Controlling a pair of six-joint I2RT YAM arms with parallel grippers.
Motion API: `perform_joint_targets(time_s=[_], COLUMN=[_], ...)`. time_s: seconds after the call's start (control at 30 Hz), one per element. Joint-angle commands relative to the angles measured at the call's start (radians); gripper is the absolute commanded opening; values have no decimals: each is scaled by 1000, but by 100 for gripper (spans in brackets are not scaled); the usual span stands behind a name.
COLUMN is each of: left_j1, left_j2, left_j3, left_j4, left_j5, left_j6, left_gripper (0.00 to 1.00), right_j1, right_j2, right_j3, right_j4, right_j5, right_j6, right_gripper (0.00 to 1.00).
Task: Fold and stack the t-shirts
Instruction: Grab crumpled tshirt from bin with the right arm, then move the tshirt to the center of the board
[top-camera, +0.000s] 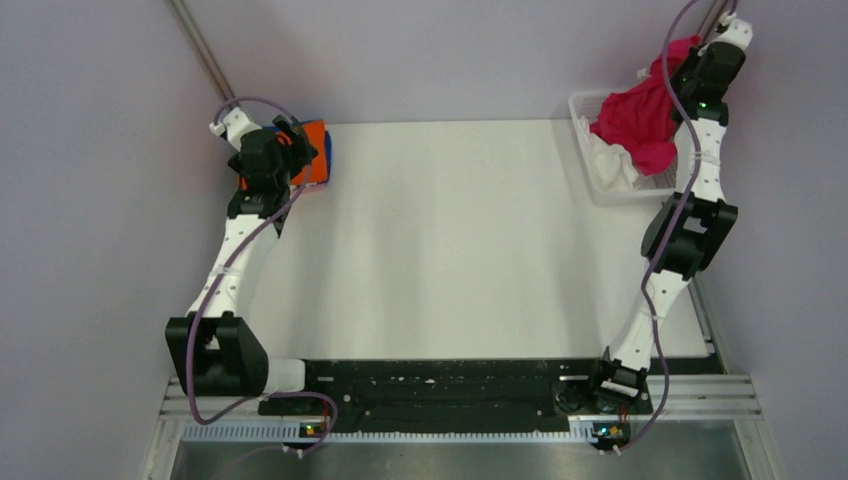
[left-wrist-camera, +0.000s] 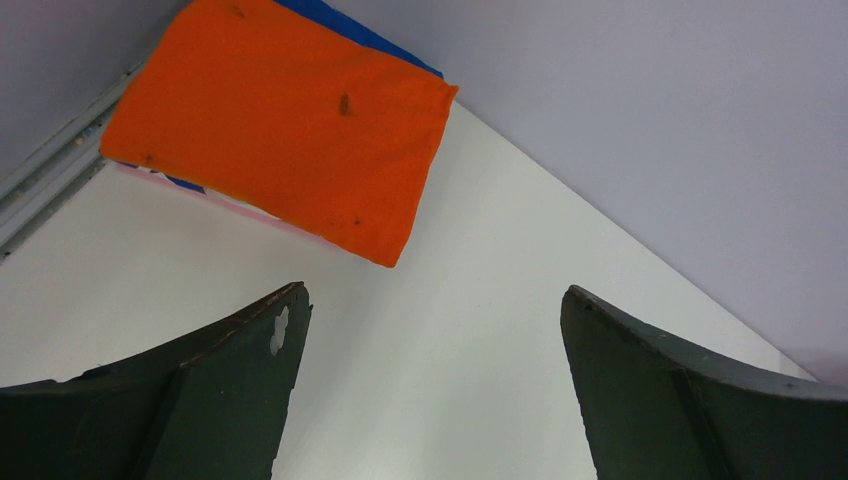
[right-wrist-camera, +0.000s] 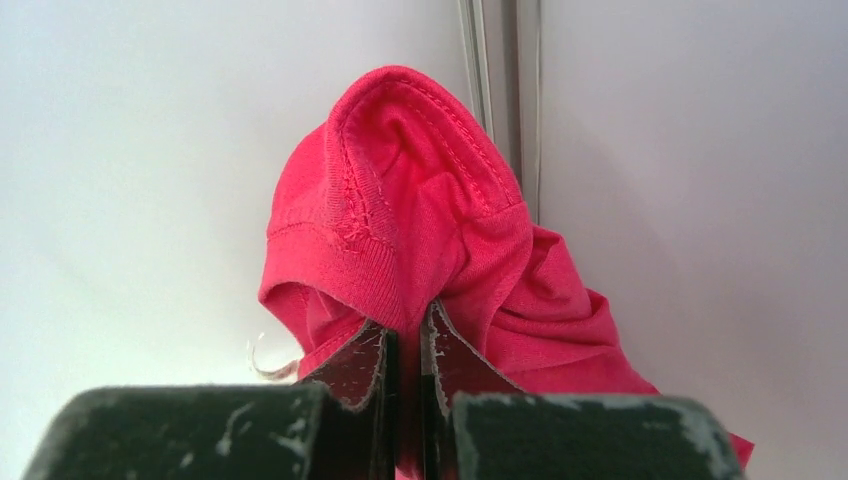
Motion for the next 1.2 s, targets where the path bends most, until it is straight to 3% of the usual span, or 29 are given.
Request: perform_joint_targets(time_s=[0.0,0.1,0.4,0.67,1.0,1.1,1.17], left_j1=[-1,-1,-1,-1,-1,-1,-1], left_j2=[-89,-126,-230,-310,-354,-348,-336], left_j3=[-23,-39,-88,-128,-158,-161,-161], left_j4=[0,-12,-28,-64,-139,-163,-175], left_j5=[-17,-14,59,70,31,30,29], left_j6=[52,57,56,50,13,-9,-21], left_gripper=[99,99,99,99,99,99,99], right_j1=[4,3,27,209,500,509,495], right_j2=[-131,-152,-265,-383,-539,-577,-605], right_j3=[59,86,106,65,-343,-519,-675], right_j4=[183,174,187,118,306,341,335], right_j5=[20,2,-339,-531,-802,-756,-594], right_j6=[-65,-65,148,174,274,300,294], right_gripper=[0,0,0,0,1,1,7])
